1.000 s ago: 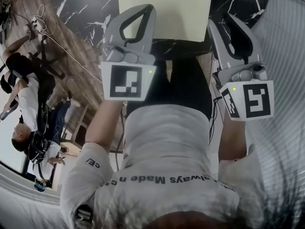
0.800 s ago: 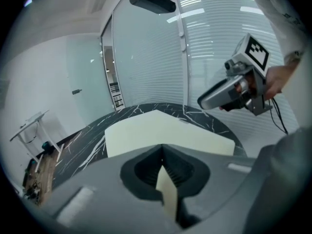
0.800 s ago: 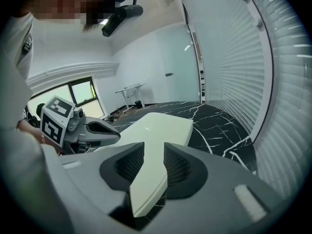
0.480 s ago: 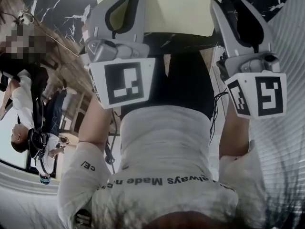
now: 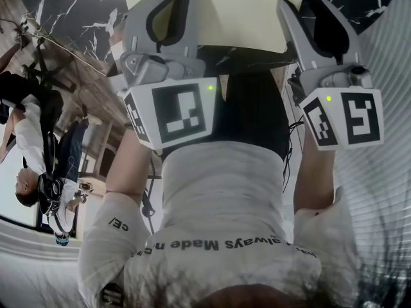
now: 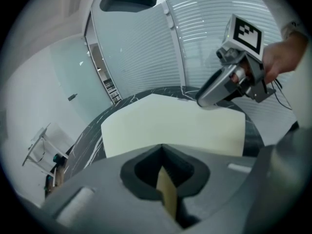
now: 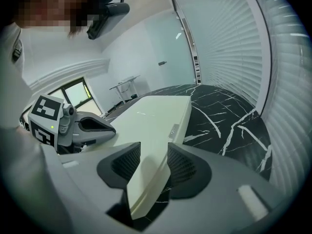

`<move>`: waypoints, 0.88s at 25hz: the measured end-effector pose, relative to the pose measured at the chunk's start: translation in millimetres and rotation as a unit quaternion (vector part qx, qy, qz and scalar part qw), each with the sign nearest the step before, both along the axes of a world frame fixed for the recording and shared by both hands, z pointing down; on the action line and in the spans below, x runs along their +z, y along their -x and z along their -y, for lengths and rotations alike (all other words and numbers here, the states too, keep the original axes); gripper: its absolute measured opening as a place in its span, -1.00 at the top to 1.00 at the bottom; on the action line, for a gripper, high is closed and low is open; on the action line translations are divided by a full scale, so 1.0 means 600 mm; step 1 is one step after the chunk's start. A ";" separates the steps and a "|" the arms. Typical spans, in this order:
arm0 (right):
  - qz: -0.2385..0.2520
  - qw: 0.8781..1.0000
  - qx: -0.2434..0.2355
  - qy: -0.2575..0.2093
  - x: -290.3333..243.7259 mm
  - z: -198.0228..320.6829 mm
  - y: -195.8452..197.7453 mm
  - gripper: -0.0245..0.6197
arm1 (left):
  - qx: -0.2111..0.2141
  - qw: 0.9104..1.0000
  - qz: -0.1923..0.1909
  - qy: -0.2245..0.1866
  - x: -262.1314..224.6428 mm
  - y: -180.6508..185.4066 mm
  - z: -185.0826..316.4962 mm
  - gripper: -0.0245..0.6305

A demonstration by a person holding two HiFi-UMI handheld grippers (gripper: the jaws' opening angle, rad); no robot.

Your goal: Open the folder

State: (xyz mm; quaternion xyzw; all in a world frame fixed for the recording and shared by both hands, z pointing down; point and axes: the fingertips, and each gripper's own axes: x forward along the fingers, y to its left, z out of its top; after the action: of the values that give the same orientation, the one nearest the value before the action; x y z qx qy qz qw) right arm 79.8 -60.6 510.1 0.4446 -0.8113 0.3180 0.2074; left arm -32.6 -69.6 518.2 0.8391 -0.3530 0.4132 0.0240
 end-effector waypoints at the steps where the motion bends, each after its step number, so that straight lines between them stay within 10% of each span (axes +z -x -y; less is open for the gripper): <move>1: 0.001 1.000 0.001 0.002 0.001 0.000 0.000 0.38 | 0.001 1.000 0.003 -0.001 0.000 -0.001 0.000 0.93; 22: 0.141 0.982 0.114 0.048 0.000 0.009 -0.013 0.39 | -0.003 1.000 -0.009 0.017 0.007 0.000 0.000 0.93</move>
State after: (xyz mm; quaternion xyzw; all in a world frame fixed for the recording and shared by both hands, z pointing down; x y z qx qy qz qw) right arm 87.4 -66.2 510.0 0.4740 -0.7602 0.4381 0.0743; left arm -32.5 -69.8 522.3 0.8410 -0.3481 0.4120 0.0429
